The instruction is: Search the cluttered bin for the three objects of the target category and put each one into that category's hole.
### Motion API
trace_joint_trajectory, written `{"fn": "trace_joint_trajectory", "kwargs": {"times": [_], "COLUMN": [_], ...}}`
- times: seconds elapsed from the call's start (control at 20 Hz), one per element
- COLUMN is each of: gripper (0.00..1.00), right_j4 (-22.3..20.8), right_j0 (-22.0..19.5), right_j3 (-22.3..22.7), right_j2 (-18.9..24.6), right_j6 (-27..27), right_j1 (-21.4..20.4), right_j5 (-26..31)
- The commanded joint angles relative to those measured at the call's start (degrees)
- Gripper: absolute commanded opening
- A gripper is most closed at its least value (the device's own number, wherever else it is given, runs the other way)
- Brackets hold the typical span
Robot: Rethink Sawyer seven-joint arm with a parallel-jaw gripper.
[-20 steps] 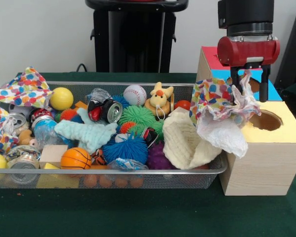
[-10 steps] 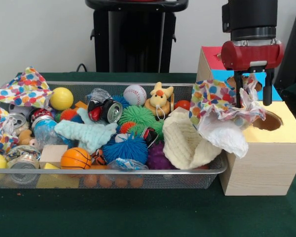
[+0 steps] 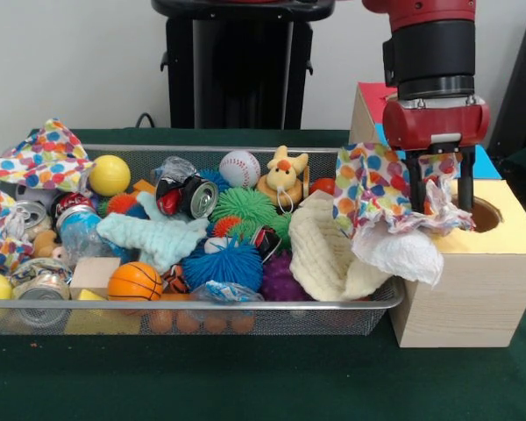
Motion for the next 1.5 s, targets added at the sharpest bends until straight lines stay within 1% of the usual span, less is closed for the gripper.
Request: {"fn": "trace_joint_trajectory", "kwargs": {"times": [0.05, 0.25, 0.4, 0.5, 0.75, 0.8, 1.25, 1.4, 1.5], "gripper": [1.0, 1.0, 1.0, 1.0, 1.0, 0.0, 0.0, 0.0, 0.0], "right_j4": [5.5, 7.4, 8.8, 10.1, 11.0, 11.5, 12.0, 13.5, 14.6], "right_j0": [-0.1, 0.8, 1.9, 2.3, 2.3, 2.4, 2.7, 4.3, 5.3], "right_j3": [4.1, 4.4, 4.5, 5.1, 5.5, 5.7, 5.5, 5.4, 5.0], "right_j2": [3.9, 3.4, 2.2, 1.9, 1.6, 1.6, 0.5, -1.0, -2.7], "right_j6": [16.7, 16.4, 15.8, 16.3, 15.4, 15.0, 13.5, 13.3, 12.6], "right_j1": [4.6, 4.7, 4.6, 4.6, 4.6, 4.5, 3.7, 2.4, 0.4], "right_j5": [1.2, 1.0, 1.1, 0.8, 0.6, 0.5, 1.9, 4.5, 8.1]}}
